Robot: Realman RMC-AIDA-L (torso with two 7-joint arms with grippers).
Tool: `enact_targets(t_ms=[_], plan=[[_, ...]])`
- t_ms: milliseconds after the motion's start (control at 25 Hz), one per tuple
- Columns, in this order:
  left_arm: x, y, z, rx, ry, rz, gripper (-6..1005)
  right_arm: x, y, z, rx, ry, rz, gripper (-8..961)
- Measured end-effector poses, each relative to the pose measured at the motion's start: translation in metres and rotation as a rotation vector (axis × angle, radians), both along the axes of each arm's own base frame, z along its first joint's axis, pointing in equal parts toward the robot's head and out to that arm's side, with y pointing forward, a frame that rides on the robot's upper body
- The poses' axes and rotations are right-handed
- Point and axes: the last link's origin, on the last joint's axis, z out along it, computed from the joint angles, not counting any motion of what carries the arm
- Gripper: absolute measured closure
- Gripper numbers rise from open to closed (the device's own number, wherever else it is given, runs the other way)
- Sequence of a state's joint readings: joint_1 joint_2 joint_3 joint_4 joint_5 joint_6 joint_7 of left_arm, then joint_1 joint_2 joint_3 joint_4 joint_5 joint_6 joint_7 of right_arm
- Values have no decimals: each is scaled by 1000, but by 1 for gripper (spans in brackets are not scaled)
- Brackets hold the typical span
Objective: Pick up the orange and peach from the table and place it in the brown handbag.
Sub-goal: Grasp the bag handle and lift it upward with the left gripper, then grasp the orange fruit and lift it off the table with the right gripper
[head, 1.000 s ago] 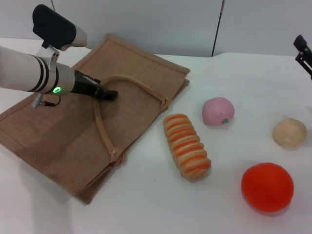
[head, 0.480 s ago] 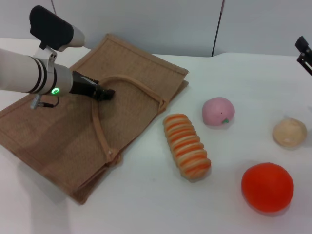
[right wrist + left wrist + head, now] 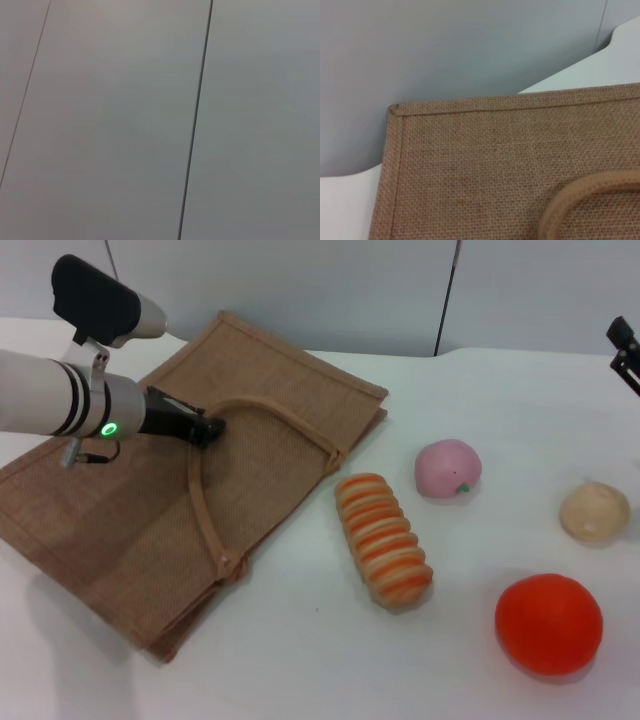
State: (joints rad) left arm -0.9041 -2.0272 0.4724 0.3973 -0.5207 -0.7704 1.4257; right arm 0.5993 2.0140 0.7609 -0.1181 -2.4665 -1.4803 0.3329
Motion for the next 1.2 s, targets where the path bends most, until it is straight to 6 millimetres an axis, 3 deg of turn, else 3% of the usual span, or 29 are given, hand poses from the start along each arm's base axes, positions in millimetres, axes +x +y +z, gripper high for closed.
enact_targets(t_ms=[240, 440, 640, 1040, 1200], plan=[[-1, -1, 2, 22, -29, 4, 857, 0, 0, 0, 0, 0, -1, 200], [1, -6, 9, 46, -140, -27, 873, 1, -1, 0, -2, -1, -2, 200], [12, -22, 27, 46, -361, -127, 873, 1, 0, -2, -15, 2, -4, 200], [33, -57, 52, 36, -671, -362, 876, -1, 11, -7, -260, -35, 3, 201], [34, -63, 59, 61, -720, -398, 878, -2, 12, -6, -363, -57, 6, 201]])
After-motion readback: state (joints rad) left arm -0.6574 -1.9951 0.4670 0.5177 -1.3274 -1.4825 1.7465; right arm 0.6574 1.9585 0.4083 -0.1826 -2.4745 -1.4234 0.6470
